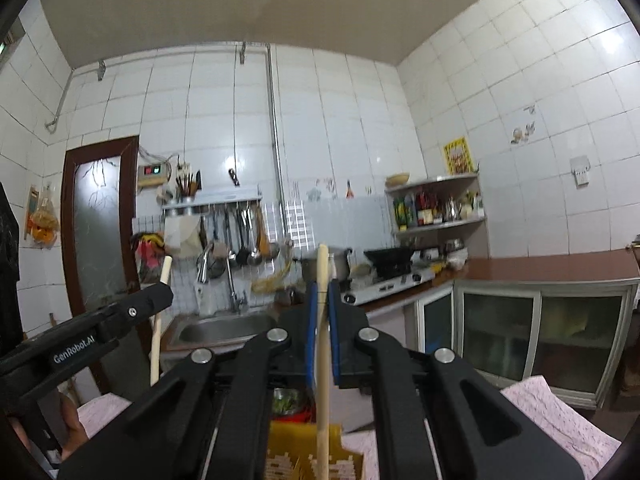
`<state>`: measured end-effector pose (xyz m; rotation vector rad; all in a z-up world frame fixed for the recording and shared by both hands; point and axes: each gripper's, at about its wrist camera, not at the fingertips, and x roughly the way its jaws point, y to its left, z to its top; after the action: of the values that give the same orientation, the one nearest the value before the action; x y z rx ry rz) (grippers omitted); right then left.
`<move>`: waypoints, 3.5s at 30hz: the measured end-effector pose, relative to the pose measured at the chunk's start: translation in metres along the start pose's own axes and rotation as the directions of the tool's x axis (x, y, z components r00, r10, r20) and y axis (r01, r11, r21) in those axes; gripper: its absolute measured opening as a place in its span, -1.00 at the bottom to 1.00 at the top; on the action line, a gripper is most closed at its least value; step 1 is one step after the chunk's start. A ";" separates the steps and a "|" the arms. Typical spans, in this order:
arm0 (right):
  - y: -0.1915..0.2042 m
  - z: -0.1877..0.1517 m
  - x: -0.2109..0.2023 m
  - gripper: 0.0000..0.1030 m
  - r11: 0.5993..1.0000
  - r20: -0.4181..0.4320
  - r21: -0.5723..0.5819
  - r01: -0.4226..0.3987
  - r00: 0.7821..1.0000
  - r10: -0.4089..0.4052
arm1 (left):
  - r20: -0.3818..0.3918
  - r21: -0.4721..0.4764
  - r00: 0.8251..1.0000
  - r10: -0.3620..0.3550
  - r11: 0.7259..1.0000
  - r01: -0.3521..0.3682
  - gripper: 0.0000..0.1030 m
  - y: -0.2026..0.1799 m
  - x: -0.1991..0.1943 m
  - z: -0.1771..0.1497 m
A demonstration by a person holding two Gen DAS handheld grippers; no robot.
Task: Organize utensils
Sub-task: 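Raise the left tool's chopstick above the yellow holder while the right tool raises its own, then lower both chopsticks into the yellow holder and open both tools, then move both open tools back down to the loose utensils on the cloth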
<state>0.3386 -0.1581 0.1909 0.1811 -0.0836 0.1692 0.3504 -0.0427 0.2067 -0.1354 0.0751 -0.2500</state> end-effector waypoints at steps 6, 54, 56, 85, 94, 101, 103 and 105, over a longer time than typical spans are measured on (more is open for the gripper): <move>0.000 -0.010 0.014 -0.88 1.000 0.088 -0.006 0.017 0.996 -0.016 | 0.075 -0.011 0.997 0.013 1.000 -0.012 -0.92 0.000 0.021 -0.006; -0.008 -0.089 0.023 -0.89 0.995 0.014 -0.086 -0.041 0.999 0.042 | -0.039 0.038 0.994 0.102 0.994 -0.101 -0.92 0.022 0.055 -0.104; -0.010 -0.094 0.022 -0.88 0.996 -0.037 -0.079 -0.052 0.998 0.050 | -0.069 0.033 0.993 0.099 0.995 -0.097 -0.92 0.023 0.051 -0.108; -0.018 -0.082 -0.112 0.41 0.997 -0.294 -0.069 0.018 0.955 -0.038 | -0.289 0.013 0.946 0.150 0.988 -0.153 0.90 0.021 -0.105 -0.098; -0.032 -0.142 -0.130 0.41 0.991 -0.433 -0.084 0.101 0.892 -0.128 | -0.423 -0.018 0.892 0.160 0.983 -0.184 0.90 0.031 -0.110 -0.158; -0.046 -0.185 -0.117 0.41 0.987 -0.554 -0.040 0.155 0.818 -0.151 | -0.536 -0.029 0.828 0.165 0.976 -0.214 0.90 0.042 -0.095 -0.202; -0.046 -0.196 -0.112 0.41 0.986 -0.585 -0.046 0.158 0.796 -0.155 | -0.558 -0.026 0.812 0.172 0.974 -0.224 0.90 0.044 -0.092 -0.213; -0.045 -0.201 -0.107 0.41 0.986 -0.611 -0.060 0.154 0.775 -0.158 | -0.587 -0.021 0.790 0.177 0.972 -0.233 0.90 0.046 -0.086 -0.222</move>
<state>0.2546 -0.1811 -0.0240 0.1177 0.5885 0.0535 0.2580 -0.0044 -0.0140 -0.1372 0.7162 -0.0603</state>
